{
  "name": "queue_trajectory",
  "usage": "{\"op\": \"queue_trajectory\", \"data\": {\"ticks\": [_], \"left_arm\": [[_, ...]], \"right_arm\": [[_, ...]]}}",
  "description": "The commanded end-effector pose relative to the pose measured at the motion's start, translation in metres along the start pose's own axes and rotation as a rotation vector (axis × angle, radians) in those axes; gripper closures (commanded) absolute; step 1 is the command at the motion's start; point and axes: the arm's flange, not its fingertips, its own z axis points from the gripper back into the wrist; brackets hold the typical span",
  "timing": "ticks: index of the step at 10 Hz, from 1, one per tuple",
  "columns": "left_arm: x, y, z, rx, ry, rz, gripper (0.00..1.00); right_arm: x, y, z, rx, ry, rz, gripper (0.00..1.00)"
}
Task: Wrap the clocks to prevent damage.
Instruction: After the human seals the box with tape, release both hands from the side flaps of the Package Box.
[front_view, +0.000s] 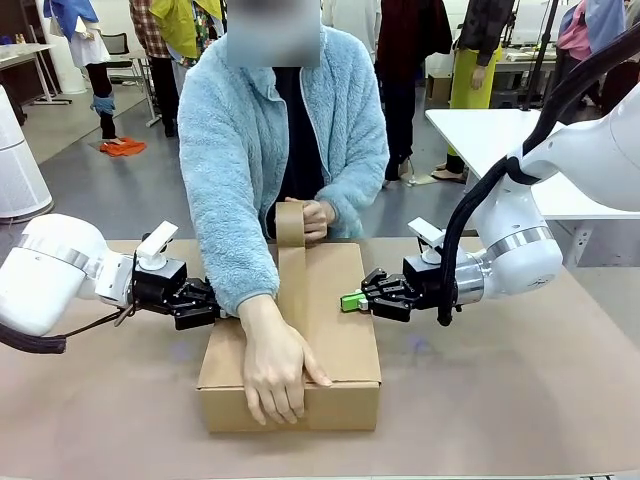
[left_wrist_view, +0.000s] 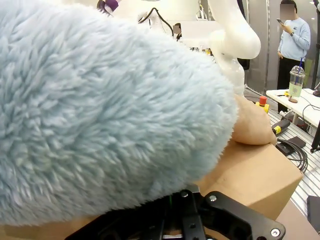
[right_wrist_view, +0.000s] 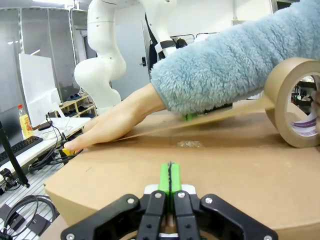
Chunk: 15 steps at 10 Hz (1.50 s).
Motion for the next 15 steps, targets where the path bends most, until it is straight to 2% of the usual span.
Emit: {"op": "queue_trajectory", "data": {"ticks": [1, 15], "left_arm": [[-0.0004, 0.0006, -0.0002, 0.001, 0.011, 0.008, 1.0], [-0.0004, 0.0006, -0.0002, 0.001, 0.011, 0.008, 1.0]], "right_arm": [[-0.002, 0.0041, -0.0046, -0.025, 0.006, 0.001, 0.99], [-0.002, 0.0041, -0.0046, -0.025, 0.006, 0.001, 0.99]]}}
